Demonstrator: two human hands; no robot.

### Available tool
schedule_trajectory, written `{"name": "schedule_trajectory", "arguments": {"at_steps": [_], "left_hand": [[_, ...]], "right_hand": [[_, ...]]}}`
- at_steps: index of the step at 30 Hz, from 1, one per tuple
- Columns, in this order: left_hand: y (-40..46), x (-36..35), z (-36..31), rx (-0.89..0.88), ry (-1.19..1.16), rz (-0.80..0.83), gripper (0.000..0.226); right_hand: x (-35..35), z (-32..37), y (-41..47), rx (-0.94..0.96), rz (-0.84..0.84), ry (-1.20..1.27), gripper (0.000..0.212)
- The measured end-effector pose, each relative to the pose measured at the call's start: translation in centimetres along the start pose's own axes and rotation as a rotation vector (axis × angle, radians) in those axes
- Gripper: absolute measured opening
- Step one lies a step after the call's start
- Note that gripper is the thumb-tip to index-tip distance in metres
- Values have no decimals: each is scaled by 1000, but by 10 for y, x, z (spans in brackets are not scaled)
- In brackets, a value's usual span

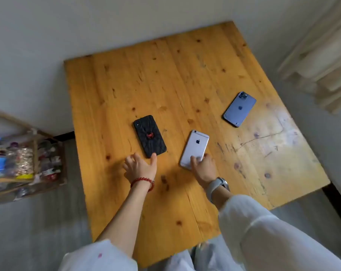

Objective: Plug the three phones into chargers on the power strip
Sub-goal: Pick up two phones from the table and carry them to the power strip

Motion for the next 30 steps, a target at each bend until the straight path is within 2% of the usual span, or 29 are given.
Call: {"name": "schedule_trajectory", "arguments": {"at_steps": [2, 5, 7, 12, 14, 17, 20, 24, 26, 28, 30], "left_hand": [[25, -7, -9, 79, 66, -52, 88], [44, -19, -23, 139, 111, -107, 108], [47, -26, -30, 129, 103, -130, 108], [54, -25, -39, 89, 50, -127, 98], [61, -21, -44, 57, 45, -101, 95], [68, -23, -62, -49, -82, -28, 89], [68, -23, -84, -156, -143, 47, 82], [56, -27, -92, -249, -23, 207, 49], [37, -29, -95, -312, -1, 223, 36], [5, -35, -97, -358, -4, 243, 32], [-33, -42, -97, -397, -50, 294, 31]], "right_hand": [[-6, 4, 22, -130, -78, -79, 68], [-15, 13, 34, -267, -85, -129, 90], [-20, 18, 41, -311, -85, -131, 96], [-14, 20, 43, -332, -71, -28, 91], [-12, 19, 42, -248, -43, 18, 86], [-5, 18, 37, -91, 28, 119, 58], [3, 14, 28, 31, 64, 52, 36], [16, -14, 11, -32, 66, 101, 26], [29, -34, -1, -76, 43, 170, 17], [49, -57, -18, -100, -25, 238, 9], [72, -79, -36, -104, -101, 304, 10]]}}
Point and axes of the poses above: each hand's wrist, its own y-axis towards the middle knuckle, its own x-axis out of the back of the hand, z = x × y, the point moved 5 cm from there along y, towards the middle knuckle
